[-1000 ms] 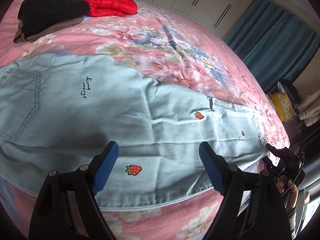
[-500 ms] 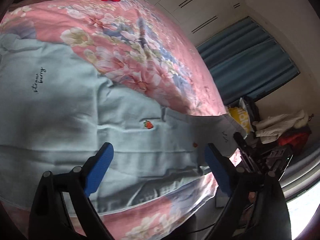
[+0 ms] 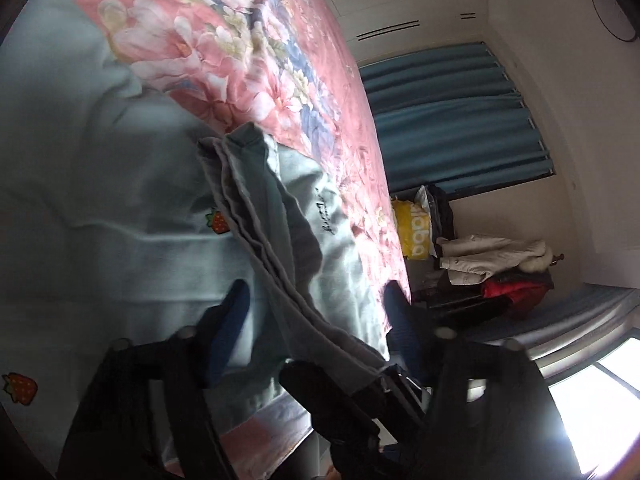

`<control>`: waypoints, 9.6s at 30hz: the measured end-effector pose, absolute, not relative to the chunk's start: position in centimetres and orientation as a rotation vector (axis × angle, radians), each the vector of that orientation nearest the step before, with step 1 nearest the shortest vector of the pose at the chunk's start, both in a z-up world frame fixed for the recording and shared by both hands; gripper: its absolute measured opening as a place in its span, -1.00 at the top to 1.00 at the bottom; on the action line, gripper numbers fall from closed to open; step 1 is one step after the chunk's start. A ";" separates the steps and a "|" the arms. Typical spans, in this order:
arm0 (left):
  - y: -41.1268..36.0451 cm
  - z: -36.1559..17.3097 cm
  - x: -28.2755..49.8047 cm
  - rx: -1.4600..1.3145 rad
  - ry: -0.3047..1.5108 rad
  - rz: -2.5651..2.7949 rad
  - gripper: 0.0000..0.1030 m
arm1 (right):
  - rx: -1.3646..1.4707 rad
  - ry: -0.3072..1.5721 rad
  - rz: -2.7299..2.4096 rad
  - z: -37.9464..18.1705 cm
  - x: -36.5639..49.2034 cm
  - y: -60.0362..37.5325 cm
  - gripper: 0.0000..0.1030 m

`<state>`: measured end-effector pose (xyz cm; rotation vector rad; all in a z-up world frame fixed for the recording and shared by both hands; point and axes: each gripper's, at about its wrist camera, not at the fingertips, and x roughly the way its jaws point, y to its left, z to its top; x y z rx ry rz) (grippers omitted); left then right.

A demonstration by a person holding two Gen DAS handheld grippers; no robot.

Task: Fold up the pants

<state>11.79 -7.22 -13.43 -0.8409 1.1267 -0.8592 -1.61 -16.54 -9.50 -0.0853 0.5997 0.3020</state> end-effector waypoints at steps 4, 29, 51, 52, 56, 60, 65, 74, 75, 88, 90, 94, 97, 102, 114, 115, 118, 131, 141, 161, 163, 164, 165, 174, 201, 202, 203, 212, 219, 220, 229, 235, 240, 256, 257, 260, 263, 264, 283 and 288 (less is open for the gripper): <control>-5.5 -12.0 11.2 -0.788 1.050 -0.838 0.45 | -0.118 0.637 0.336 -10.4 -1.4 -15.4 0.75; 7.1 -9.5 7.0 -0.522 0.842 -0.451 0.13 | 0.007 0.767 0.706 -9.7 1.5 -10.7 0.01; 5.5 -14.8 5.7 -0.405 0.944 -0.374 0.96 | -0.107 0.949 0.553 -12.1 10.0 -8.3 0.70; 5.4 -14.8 5.7 -0.405 0.944 -0.377 0.95 | -0.098 0.975 0.562 -12.6 10.9 -7.2 0.72; 5.5 -15.1 5.8 -0.400 0.943 -0.372 0.95 | -0.117 1.076 0.501 -14.9 14.4 -3.8 0.80; 5.6 -15.0 5.7 -0.412 0.950 -0.386 0.95 | -0.095 1.096 0.473 -15.2 14.7 -3.5 0.80; 5.5 -14.8 5.6 -0.416 0.956 -0.386 0.95 | -0.034 1.060 0.530 -13.9 11.3 -5.8 0.79; 6.8 -13.9 4.8 -0.464 0.941 -0.367 0.75 | -0.193 0.931 0.502 -13.7 -1.0 -9.4 0.74; 7.2 -13.4 4.3 -0.462 0.937 -0.345 0.19 | -0.198 0.926 0.502 -13.3 -1.7 -9.7 0.70; 20.7 -13.2 -3.0 -0.842 0.788 -0.129 -0.03 | -0.035 0.906 0.608 -11.2 -3.5 -9.8 0.61; 21.8 -14.0 -2.6 -0.899 0.783 -0.119 -0.04 | -0.032 0.913 0.614 -11.4 -3.4 -9.5 0.61; 23.1 -15.8 -0.9 -0.997 0.768 -0.112 -0.05 | -0.036 0.920 0.617 -11.4 -3.4 -9.0 0.61; 23.6 -16.3 0.6 -1.013 0.750 -0.073 -0.05 | -0.038 0.922 0.614 -11.4 -3.1 -8.9 0.61; 24.4 -16.0 3.2 -1.002 0.718 -0.030 -0.04 | -0.044 0.924 0.608 -11.2 -2.0 -8.6 0.61; 24.7 -14.6 4.4 -0.891 0.688 -0.006 0.48 | 0.034 0.969 0.550 -11.6 8.5 -3.9 0.61; 24.6 -14.5 4.3 -0.884 0.692 -0.007 0.48 | 0.045 0.979 0.545 -11.8 9.7 -3.3 0.61; 24.2 -14.5 4.1 -0.855 0.705 -0.007 0.48 | 0.057 1.024 0.557 -13.2 12.9 -1.3 0.61; 23.7 -13.9 5.0 -0.811 0.732 -0.014 0.48 | -0.086 1.155 0.608 -13.7 8.7 1.1 0.63; 21.2 -9.7 4.4 -0.677 0.684 -0.025 0.49 | -0.069 1.099 0.714 -13.3 4.0 0.5 0.63; 2.1 -3.6 3.8 -0.088 0.629 -0.375 0.55 | 0.849 0.902 0.606 -13.3 3.2 -19.7 -0.13; 0.3 -4.5 4.3 -0.002 0.647 -0.388 0.53 | 0.914 0.873 0.623 -13.3 3.0 -20.5 -0.16; -0.9 -5.2 4.3 0.051 0.657 -0.393 0.53 | 0.947 0.859 0.631 -13.4 3.1 -20.8 -0.23; -1.9 -6.0 4.3 0.097 0.667 -0.394 0.52 | 0.990 0.840 0.641 -13.5 3.0 -21.2 -0.27; -5.3 -12.6 3.9 0.280 0.804 -0.414 -0.82 | 1.221 0.840 0.620 -15.2 2.5 -23.2 -0.46; 6.3 -11.8 1.2 -0.176 0.870 -0.264 -0.82 | 0.682 0.989 0.293 -15.3 3.5 -25.6 0.30; 6.6 -11.9 1.4 -0.195 0.875 -0.268 -0.82 | 0.650 0.984 0.278 -14.8 3.3 -25.6 0.24; 7.1 -12.0 1.6 -0.218 0.879 -0.273 -0.82 | 0.612 0.972 0.251 -14.1 3.0 -25.6 0.15; 9.3 -12.8 6.7 -0.522 0.918 -0.390 -0.82 | 0.255 0.668 0.241 -8.0 -0.7 -20.9 -0.14; 7.4 -13.1 12.6 -0.640 0.974 -0.583 -0.82 | 0.023 0.755 0.559 -10.4 0.4 -10.7 0.25; 7.0 -13.5 13.4 -0.657 0.991 -0.606 -0.79 | 0.004 0.762 0.573 -10.7 0.8 -9.8 0.30; 5.9 -15.1 18.9 -0.650 1.052 -0.635 0.32 | 0.000 0.839 0.640 -14.6 1.9 -9.2 0.55; 7.1 -14.6 21.9 -0.726 1.017 -0.587 0.45 | 0.008 0.832 0.650 -14.9 2.0 -9.2 0.56; 8.8 -13.5 23.1 -0.748 0.957 -0.460 0.58 | 0.027 0.832 0.650 -15.0 2.0 -9.4 0.56; 6.9 -8.4 8.6 -0.246 0.818 -0.382 -0.30 | 0.045 0.734 0.449 -10.6 0.4 -13.4 0.52; 6.2 -8.4 7.5 -0.198 0.802 -0.376 -0.28 | 0.036 0.725 0.417 -10.3 0.3 -13.9 0.52; 4.0 -9.6 5.6 -0.093 0.785 -0.386 0.03 | 0.004 0.703 0.330 -9.7 0.0 -15.2 0.52; 2.5 -11.8 4.7 -0.017 0.841 -0.382 0.17 | -0.037 0.712 0.274 -10.0 -0.1 -15.7 0.52; 2.1 -12.7 4.7 0.008 0.868 -0.365 0.18 | -0.053 0.725 0.259 -10.4 -0.2 -15.7 0.52; 4.2 -14.5 1.2 -0.132 0.934 -0.338 -0.06 | 0.046 0.857 0.306 -12.7 -2.2 -18.6 0.52; 6.2 -14.1 1.1 -0.202 0.946 -0.325 -0.41 | 0.184 0.844 0.305 -11.4 -3.6 -21.9 0.10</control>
